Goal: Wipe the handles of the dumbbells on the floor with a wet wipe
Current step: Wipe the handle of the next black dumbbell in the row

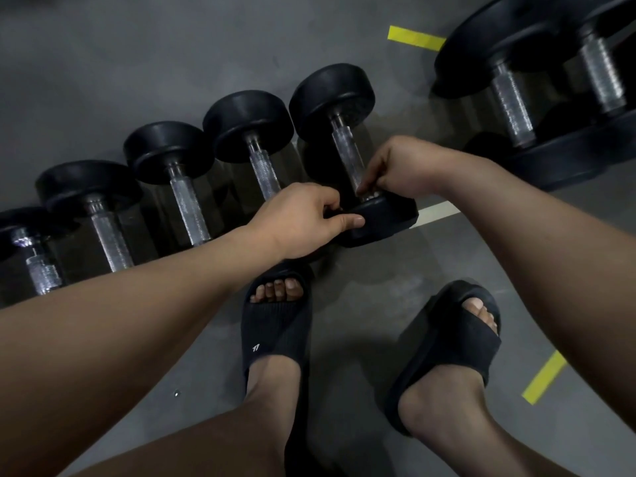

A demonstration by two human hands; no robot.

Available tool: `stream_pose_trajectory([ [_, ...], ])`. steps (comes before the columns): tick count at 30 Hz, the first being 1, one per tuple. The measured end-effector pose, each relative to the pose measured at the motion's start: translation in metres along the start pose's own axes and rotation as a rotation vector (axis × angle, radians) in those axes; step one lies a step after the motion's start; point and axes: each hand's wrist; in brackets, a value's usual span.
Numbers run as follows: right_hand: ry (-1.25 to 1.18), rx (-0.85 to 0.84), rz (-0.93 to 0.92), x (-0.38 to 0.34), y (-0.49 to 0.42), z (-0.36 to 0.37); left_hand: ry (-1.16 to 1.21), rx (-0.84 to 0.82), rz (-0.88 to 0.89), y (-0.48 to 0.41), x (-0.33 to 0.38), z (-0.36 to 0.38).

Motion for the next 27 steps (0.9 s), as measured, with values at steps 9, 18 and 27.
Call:
stream_pose_trajectory([
  [9, 0.045, -0.092, 0.080, -0.004, -0.001, -0.008, -0.004, -0.017, -0.014, 0.000, 0.001, 0.000],
  [18, -0.759, 0.159, 0.066, 0.023, 0.005, 0.007, 0.011, -0.042, -0.033, 0.002, -0.001, -0.002],
  [27, -0.732, 0.126, 0.110, 0.022, -0.008, 0.009, 0.001, -0.030, -0.037, 0.002, 0.002, -0.002],
])
Point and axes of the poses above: each hand's wrist, its own y-axis away from the middle knuckle, its own z-axis out of the palm, x = y × z, and after that the axes turned 5 degrees about -z, right-handed
